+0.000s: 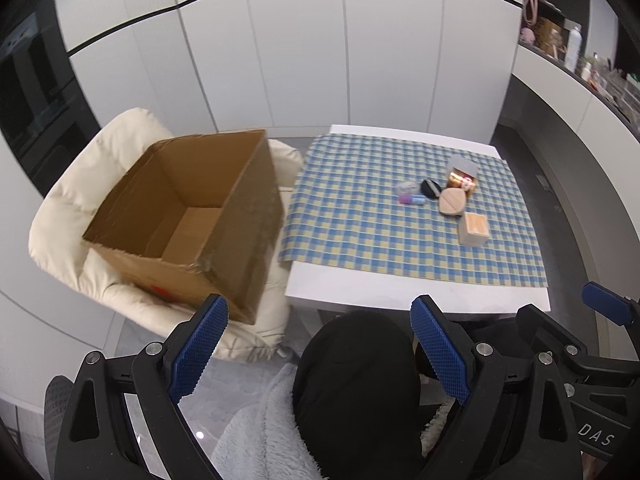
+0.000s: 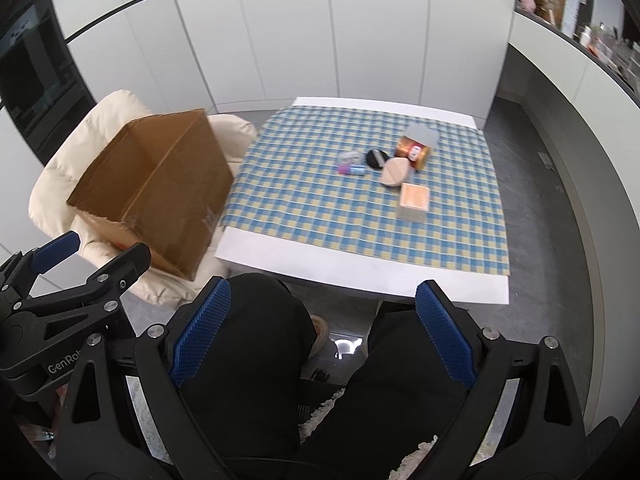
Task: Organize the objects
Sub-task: 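Move both open tools away from the box toward the checked table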
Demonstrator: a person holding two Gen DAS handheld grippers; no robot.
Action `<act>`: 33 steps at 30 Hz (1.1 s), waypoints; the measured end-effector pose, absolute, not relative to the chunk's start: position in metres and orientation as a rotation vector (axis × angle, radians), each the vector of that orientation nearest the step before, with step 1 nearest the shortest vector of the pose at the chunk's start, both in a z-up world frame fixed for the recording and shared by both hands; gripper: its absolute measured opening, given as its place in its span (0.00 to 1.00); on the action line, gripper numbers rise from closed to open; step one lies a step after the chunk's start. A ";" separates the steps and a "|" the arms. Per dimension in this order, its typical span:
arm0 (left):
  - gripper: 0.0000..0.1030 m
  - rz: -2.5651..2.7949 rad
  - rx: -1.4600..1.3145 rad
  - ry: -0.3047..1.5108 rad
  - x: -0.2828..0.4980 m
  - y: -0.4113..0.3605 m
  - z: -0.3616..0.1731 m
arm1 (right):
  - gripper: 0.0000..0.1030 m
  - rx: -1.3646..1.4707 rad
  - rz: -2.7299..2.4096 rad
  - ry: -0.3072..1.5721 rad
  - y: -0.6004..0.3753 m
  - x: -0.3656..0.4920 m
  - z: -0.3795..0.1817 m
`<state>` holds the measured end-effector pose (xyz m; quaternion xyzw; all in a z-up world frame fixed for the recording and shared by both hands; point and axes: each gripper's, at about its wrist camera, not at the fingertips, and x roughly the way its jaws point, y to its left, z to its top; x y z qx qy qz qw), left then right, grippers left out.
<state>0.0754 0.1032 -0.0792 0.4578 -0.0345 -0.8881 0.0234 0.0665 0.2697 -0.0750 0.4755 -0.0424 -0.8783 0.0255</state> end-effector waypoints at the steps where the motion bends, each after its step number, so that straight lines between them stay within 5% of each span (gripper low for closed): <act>1: 0.90 -2.755 1.422 -0.116 0.074 0.108 -0.080 | 0.93 1.475 -2.721 -0.137 0.273 0.067 -0.075; 33: 0.90 -2.829 1.462 -0.129 0.014 0.166 -0.092 | 0.93 1.543 -2.886 -0.191 0.337 0.036 -0.092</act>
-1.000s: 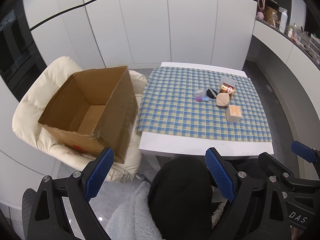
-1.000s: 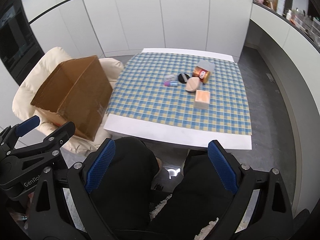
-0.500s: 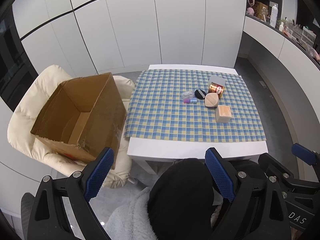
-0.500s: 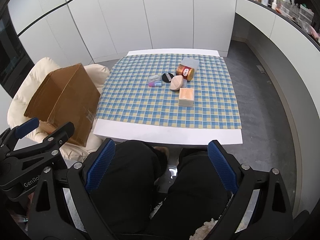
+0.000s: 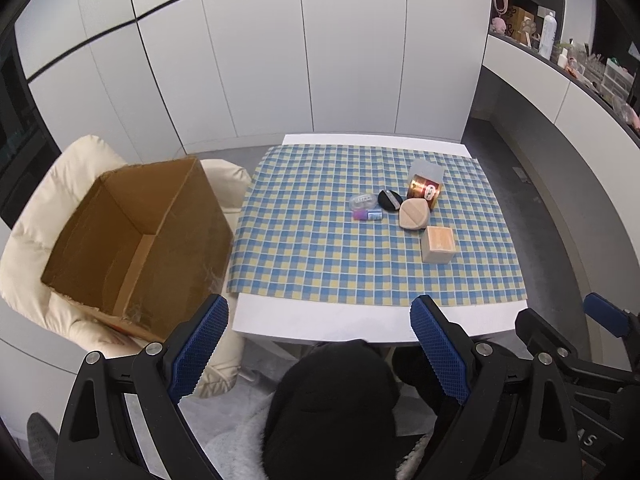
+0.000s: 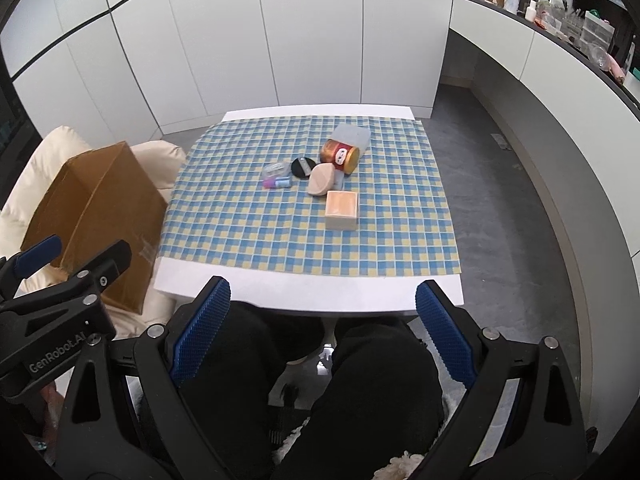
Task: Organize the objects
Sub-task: 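Move both open tools away from the box toward the checked table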
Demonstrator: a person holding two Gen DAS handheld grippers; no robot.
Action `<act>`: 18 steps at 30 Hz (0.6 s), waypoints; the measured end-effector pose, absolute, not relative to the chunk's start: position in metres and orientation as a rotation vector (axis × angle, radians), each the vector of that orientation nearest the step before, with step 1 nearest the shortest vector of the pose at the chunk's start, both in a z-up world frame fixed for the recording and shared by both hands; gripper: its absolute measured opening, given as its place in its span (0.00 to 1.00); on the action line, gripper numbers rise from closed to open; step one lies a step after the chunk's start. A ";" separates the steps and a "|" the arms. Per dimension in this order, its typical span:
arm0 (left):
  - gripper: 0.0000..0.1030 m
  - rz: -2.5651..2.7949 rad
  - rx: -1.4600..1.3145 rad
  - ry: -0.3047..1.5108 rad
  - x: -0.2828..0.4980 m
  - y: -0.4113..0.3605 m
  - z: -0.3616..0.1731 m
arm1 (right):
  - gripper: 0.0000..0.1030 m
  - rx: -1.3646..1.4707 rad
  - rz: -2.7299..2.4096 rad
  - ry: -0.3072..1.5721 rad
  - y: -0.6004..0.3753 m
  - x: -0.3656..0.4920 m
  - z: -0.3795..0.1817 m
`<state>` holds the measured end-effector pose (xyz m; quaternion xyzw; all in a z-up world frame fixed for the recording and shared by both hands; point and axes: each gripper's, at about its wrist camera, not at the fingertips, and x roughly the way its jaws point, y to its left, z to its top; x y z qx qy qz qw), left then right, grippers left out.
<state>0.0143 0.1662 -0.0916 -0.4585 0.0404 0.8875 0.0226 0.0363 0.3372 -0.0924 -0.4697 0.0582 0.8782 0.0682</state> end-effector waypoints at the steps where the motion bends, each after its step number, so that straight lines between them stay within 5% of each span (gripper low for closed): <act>1: 0.90 2.739 -1.429 0.103 0.009 0.165 -0.093 | 0.93 -1.421 2.640 0.180 0.339 0.032 -0.095; 18: 0.90 2.710 -1.561 0.042 -0.078 0.155 -0.152 | 0.93 -1.466 2.585 0.206 0.362 -0.067 -0.161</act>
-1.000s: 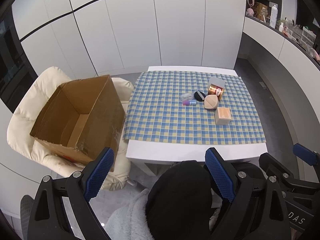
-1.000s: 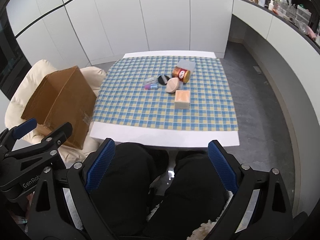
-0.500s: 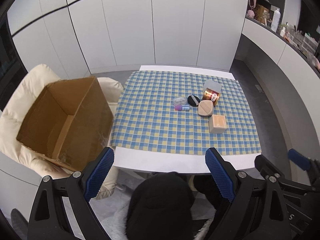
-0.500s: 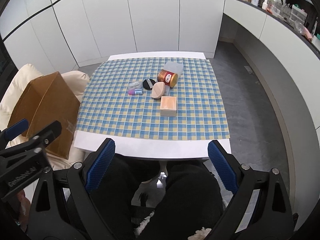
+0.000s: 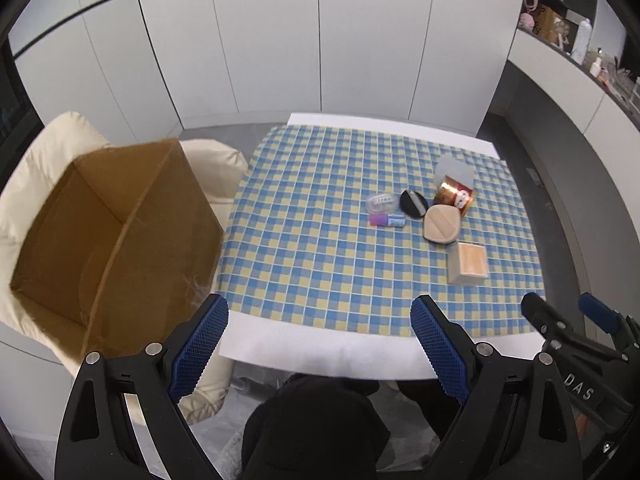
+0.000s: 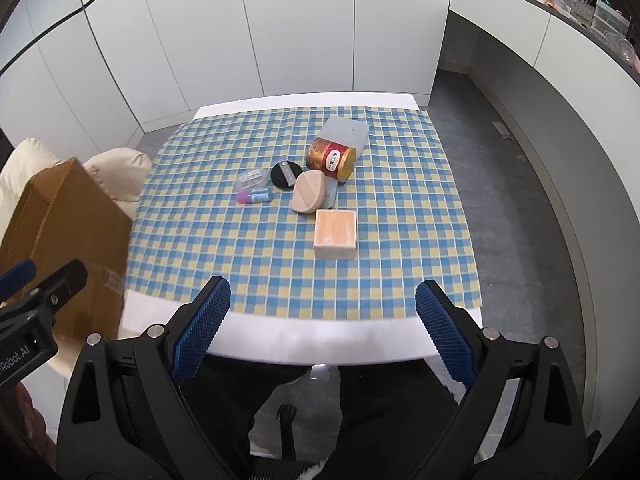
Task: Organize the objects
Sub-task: 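Move both open tools away from the box toward the checked table, then reach the left tool to the pink-capped bottle while the right tool reaches the peach sponge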
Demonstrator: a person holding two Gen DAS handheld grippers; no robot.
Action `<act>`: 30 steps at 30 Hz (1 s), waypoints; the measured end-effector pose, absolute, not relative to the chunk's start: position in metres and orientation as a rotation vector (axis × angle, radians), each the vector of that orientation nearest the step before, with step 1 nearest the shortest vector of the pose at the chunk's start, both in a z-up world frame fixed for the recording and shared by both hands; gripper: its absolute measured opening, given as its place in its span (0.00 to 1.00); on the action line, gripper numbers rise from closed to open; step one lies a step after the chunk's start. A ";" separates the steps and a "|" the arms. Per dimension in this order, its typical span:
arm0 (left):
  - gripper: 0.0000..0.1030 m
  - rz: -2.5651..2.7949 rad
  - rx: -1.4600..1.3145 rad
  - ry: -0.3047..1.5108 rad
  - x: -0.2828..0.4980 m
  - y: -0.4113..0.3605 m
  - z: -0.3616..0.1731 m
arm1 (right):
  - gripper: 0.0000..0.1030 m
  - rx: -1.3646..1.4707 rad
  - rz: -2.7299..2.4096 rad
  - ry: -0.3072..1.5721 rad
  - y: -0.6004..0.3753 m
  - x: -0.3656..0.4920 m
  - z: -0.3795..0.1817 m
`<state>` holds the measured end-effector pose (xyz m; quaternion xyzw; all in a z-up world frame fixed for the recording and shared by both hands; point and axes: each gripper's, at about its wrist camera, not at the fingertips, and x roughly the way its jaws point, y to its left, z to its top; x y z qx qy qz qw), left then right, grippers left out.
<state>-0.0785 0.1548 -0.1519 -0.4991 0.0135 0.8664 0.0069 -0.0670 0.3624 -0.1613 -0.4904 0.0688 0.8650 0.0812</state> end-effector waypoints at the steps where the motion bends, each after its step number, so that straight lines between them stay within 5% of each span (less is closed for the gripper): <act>1: 0.90 2.691 -1.565 0.020 -0.086 0.154 -0.158 | 0.93 -1.468 2.583 0.207 0.364 -0.072 -0.166; 30: 0.90 2.470 -1.758 -0.076 -0.237 0.227 -0.340 | 0.93 -1.597 2.455 0.412 0.420 -0.184 -0.332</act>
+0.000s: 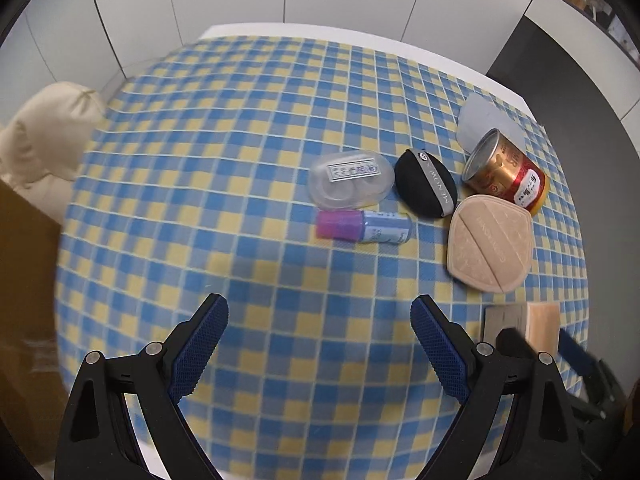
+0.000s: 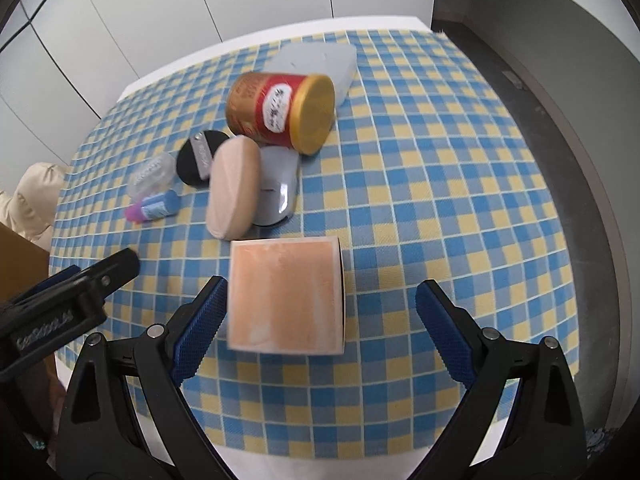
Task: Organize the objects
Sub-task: 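Reach the left tool to the pink-capped bottle while the right tool reaches the peach sponge, then close the left tool on the pink-capped bottle while the right tool grasps the peach sponge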
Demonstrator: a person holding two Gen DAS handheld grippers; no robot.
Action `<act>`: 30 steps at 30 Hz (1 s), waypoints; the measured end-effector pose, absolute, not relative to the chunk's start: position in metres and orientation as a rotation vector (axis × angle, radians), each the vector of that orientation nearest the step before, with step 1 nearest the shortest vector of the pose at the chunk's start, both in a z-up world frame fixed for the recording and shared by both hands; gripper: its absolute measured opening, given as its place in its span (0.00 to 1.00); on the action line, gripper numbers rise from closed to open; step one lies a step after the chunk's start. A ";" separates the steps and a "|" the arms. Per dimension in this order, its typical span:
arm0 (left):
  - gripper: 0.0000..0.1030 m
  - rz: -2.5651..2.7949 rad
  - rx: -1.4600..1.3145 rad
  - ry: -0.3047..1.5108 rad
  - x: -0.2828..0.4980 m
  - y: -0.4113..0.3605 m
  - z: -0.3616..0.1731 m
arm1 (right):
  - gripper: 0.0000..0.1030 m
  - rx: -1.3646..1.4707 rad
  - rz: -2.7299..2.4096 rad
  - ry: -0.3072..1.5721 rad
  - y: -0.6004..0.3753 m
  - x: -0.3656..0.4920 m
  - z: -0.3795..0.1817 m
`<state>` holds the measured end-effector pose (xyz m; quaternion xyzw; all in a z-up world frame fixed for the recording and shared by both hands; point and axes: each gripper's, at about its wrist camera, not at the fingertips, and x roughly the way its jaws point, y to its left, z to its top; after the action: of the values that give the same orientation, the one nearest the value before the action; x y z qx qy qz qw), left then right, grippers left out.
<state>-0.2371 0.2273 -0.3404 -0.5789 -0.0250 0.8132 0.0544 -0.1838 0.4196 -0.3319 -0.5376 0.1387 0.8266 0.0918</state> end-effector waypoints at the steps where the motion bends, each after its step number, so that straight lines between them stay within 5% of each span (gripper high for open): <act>1: 0.90 2.475 -1.753 -0.070 -0.239 0.230 -0.342 | 0.93 -1.604 2.448 0.429 0.422 -0.186 -0.335; 7: 0.90 2.481 -1.719 -0.049 -0.256 0.245 -0.346 | 0.90 -1.603 2.409 0.426 0.430 -0.190 -0.344; 14: 0.86 2.488 -1.730 -0.042 -0.270 0.264 -0.357 | 0.53 -1.567 2.424 0.276 0.428 -0.190 -0.342; 19: 0.57 2.567 -1.670 0.078 -0.269 0.272 -0.356 | 0.53 -1.571 2.423 0.246 0.431 -0.189 -0.343; 30: 0.55 2.565 -1.631 0.121 -0.260 0.271 -0.356 | 0.53 -1.578 2.415 0.223 0.426 -0.201 -0.348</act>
<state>-0.2595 0.2710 -0.3560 -0.5356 0.0399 0.8421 0.0497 -0.2007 0.4261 -0.3480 -0.5412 0.0766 0.8282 0.1238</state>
